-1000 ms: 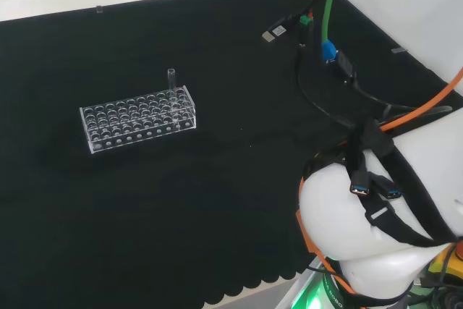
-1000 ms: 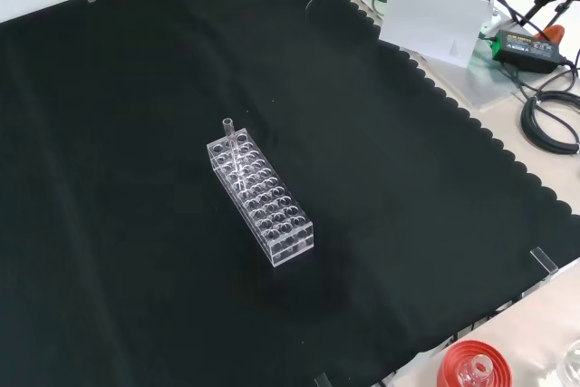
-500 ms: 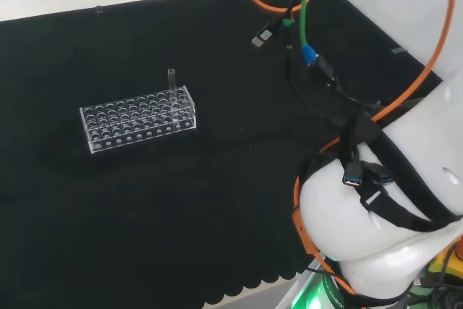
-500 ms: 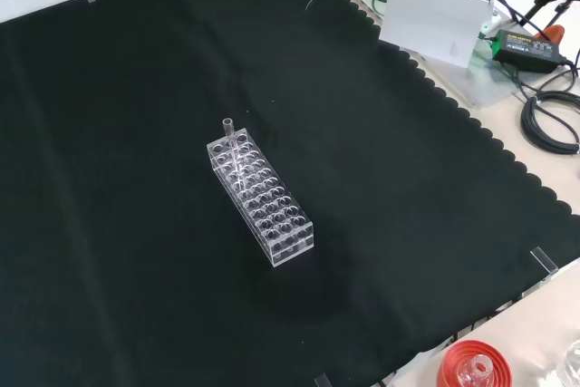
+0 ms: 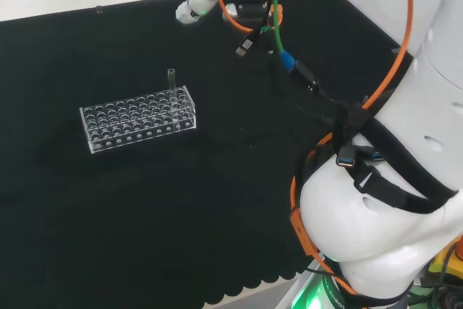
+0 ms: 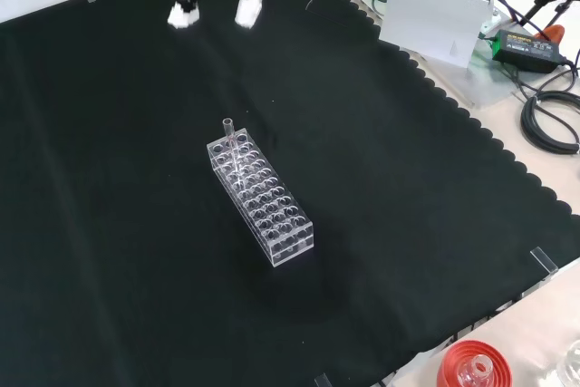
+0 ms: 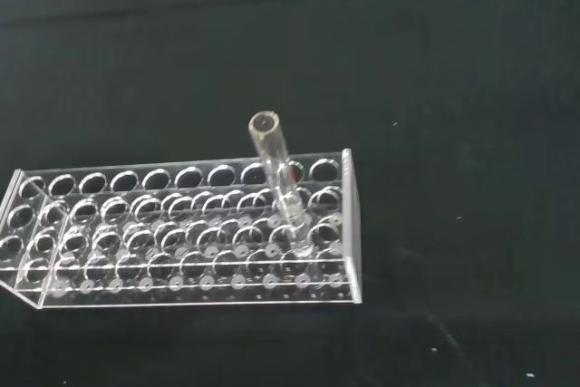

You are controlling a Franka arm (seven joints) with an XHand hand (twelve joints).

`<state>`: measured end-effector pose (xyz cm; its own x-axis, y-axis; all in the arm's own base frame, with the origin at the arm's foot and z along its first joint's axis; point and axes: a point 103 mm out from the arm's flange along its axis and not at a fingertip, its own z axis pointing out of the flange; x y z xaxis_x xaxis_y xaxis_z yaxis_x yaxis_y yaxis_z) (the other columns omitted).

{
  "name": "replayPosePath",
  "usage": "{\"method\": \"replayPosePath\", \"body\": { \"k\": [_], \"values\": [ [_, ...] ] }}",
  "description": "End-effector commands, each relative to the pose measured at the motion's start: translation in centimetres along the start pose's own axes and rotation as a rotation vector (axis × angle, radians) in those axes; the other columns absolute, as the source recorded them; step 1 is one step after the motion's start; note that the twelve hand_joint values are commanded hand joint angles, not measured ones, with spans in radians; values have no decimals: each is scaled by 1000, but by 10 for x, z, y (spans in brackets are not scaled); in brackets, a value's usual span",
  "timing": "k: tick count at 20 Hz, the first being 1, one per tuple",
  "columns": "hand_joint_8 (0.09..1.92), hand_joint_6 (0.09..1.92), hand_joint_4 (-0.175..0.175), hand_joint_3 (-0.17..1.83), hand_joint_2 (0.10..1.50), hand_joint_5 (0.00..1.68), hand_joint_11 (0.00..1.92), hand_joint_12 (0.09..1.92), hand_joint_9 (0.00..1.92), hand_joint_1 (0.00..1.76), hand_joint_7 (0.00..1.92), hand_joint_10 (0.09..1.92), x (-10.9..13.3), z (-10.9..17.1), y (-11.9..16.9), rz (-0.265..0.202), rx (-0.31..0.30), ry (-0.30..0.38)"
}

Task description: Pick up the test tube.

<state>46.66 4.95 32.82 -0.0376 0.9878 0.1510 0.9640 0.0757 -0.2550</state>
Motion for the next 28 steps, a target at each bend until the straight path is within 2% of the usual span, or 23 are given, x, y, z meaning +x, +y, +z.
{"method": "replayPosePath", "body": {
  "k": [1, 7, 15, 28],
  "values": [
    [866, 212, -79, -175, 1010, 354, 258, 1508, 553, 763, 459, 878, 18, 31, 32, -49, 32, 11],
    [864, 216, -78, -175, 1009, 364, 260, 1508, 560, 776, 472, 875, 19, 60, 47, -57, 81, 7],
    [848, 226, -79, -175, 1006, 376, 265, 1504, 579, 799, 507, 862, 17, 91, 51, -57, 131, 14],
    [847, 241, -80, -175, 1002, 393, 272, 1502, 595, 834, 528, 859, 16, 128, 67, -63, 180, 19]
  ]
}}
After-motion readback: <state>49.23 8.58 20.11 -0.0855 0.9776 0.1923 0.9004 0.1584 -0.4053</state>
